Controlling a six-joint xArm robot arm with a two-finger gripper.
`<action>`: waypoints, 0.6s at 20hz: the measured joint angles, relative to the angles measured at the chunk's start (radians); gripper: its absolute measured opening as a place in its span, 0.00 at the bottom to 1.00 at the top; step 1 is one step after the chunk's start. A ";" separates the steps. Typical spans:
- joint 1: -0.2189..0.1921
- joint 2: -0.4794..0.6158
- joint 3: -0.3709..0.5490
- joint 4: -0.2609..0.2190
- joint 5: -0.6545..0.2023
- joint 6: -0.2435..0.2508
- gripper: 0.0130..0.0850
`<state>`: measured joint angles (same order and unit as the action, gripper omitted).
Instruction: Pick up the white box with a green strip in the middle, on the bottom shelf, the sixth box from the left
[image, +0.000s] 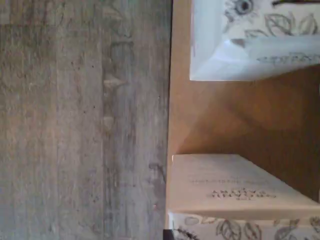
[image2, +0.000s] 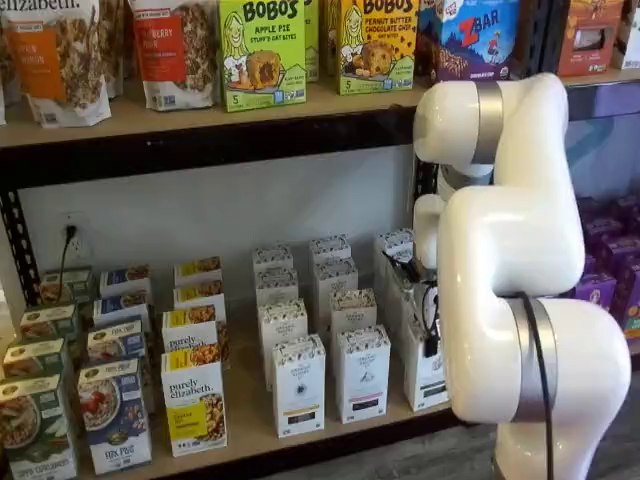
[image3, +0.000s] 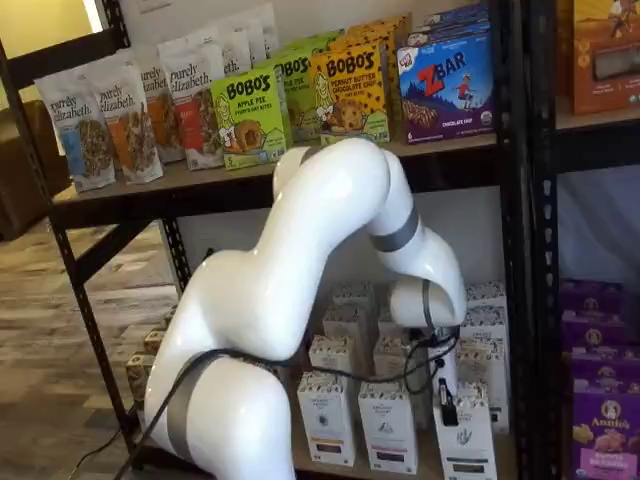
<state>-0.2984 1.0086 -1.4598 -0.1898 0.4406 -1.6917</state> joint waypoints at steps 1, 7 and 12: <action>-0.001 -0.016 0.026 -0.006 -0.009 0.006 0.50; 0.012 -0.136 0.203 -0.066 -0.045 0.078 0.50; 0.033 -0.274 0.383 -0.073 -0.086 0.108 0.50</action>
<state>-0.2654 0.7343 -1.0766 -0.2629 0.3546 -1.5841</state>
